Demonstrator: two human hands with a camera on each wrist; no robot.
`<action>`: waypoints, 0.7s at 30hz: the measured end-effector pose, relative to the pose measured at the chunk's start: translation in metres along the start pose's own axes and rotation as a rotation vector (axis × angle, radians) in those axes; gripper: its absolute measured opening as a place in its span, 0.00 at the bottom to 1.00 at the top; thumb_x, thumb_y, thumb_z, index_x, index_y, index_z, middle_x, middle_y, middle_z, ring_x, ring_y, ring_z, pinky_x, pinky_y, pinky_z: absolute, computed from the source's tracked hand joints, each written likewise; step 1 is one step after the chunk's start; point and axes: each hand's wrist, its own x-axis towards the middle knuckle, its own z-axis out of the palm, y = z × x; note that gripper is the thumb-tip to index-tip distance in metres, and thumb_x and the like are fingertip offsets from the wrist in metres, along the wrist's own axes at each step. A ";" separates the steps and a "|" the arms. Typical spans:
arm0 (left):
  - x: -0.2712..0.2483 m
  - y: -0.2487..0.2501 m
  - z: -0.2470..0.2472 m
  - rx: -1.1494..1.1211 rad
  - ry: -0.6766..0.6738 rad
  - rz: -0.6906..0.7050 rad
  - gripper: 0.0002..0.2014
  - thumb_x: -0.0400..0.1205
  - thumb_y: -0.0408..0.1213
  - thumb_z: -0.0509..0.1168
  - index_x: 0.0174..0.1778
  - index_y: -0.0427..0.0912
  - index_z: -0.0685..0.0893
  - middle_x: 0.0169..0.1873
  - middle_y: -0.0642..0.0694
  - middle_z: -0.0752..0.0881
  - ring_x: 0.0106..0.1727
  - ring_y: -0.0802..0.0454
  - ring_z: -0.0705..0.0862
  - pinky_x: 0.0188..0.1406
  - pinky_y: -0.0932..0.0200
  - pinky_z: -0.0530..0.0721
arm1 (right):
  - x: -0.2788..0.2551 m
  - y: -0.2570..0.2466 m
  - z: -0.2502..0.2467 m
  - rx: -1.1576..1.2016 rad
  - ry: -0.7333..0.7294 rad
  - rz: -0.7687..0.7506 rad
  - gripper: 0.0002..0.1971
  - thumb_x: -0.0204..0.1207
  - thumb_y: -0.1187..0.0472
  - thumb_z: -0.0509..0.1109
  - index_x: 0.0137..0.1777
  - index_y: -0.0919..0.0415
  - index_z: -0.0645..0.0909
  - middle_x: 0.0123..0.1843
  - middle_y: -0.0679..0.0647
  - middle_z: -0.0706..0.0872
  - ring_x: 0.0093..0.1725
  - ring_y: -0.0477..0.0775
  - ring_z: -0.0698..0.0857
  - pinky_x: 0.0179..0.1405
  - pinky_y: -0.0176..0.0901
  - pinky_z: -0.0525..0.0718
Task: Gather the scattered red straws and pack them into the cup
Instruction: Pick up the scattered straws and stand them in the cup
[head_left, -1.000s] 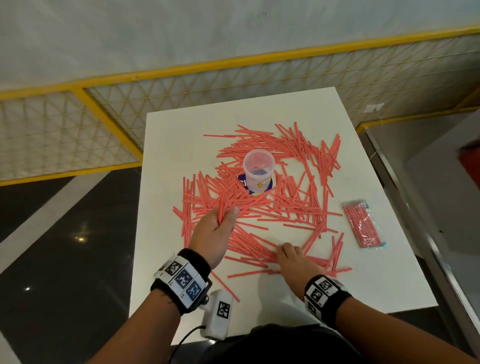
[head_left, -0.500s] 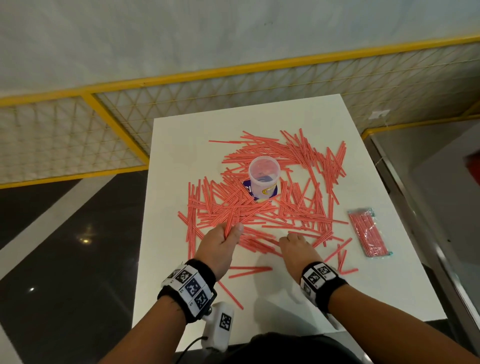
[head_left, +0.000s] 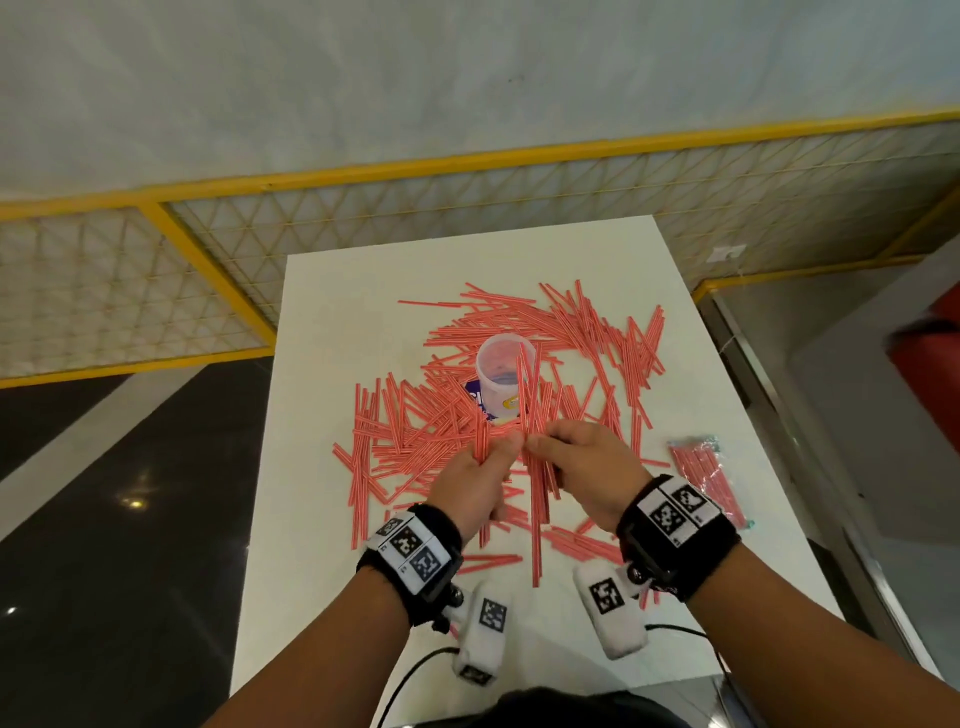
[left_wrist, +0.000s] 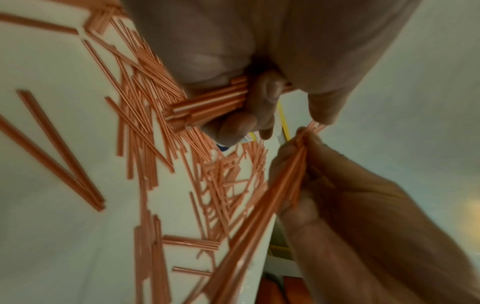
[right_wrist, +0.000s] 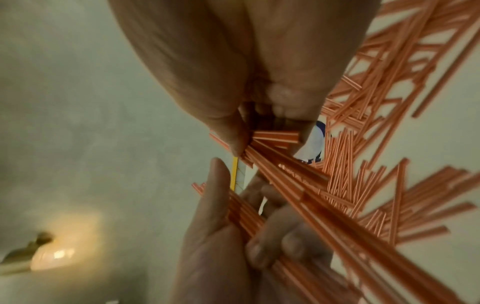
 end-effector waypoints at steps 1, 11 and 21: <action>0.004 0.000 0.002 -0.042 -0.005 -0.015 0.24 0.81 0.70 0.63 0.44 0.51 0.85 0.31 0.40 0.82 0.32 0.47 0.80 0.42 0.51 0.83 | -0.001 -0.001 0.001 0.076 -0.022 0.018 0.12 0.81 0.55 0.76 0.43 0.65 0.87 0.35 0.61 0.82 0.34 0.57 0.77 0.36 0.52 0.77; 0.026 -0.002 0.022 -0.293 0.005 -0.095 0.19 0.86 0.56 0.66 0.59 0.44 0.90 0.50 0.42 0.95 0.54 0.46 0.94 0.64 0.44 0.89 | -0.009 -0.008 0.022 -0.264 -0.026 -0.120 0.08 0.79 0.63 0.70 0.45 0.60 0.91 0.37 0.61 0.91 0.33 0.58 0.87 0.41 0.64 0.87; 0.031 0.008 0.022 -0.300 0.216 -0.163 0.17 0.83 0.46 0.67 0.48 0.31 0.87 0.20 0.45 0.80 0.18 0.51 0.77 0.22 0.58 0.77 | -0.014 -0.010 0.018 -0.114 0.147 -0.076 0.11 0.71 0.57 0.84 0.45 0.57 0.84 0.39 0.55 0.93 0.38 0.57 0.91 0.38 0.50 0.88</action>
